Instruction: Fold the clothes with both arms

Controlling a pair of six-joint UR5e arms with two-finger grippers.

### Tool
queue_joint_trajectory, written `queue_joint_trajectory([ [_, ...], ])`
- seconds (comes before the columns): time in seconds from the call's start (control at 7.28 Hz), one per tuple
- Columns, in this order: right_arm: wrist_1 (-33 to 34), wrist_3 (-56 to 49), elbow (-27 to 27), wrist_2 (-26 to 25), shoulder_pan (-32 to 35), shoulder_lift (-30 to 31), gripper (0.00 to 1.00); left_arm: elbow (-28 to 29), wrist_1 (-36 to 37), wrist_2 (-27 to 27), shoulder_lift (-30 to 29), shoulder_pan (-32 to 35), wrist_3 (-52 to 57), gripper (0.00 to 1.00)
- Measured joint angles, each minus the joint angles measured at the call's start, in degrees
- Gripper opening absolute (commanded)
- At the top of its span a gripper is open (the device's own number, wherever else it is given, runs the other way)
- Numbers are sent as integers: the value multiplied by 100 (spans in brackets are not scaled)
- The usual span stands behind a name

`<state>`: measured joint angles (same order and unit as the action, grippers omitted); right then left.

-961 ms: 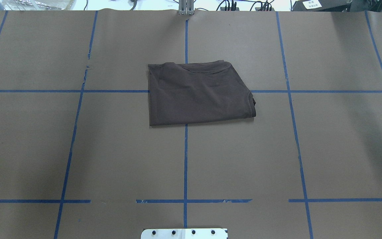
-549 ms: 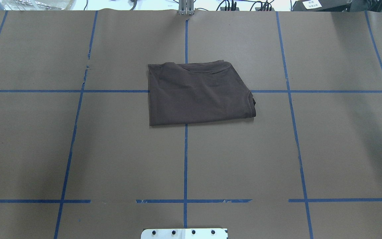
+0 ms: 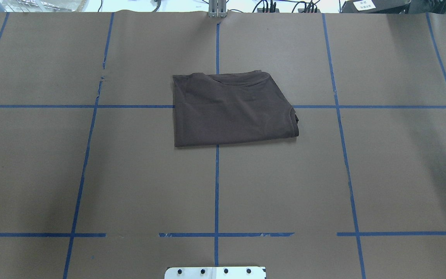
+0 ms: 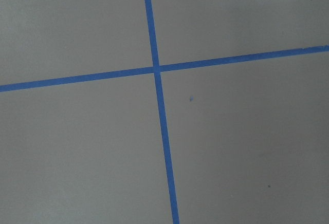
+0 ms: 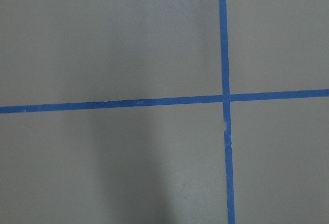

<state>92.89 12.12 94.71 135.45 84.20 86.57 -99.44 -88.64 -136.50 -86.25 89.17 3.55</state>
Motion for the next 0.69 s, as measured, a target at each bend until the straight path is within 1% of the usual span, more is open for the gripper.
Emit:
queue_joint_trajectory([
  [0.69, 61, -336, -36, -17, 109, 9, 100, 28, 7, 9, -69, -4, -46, 100],
])
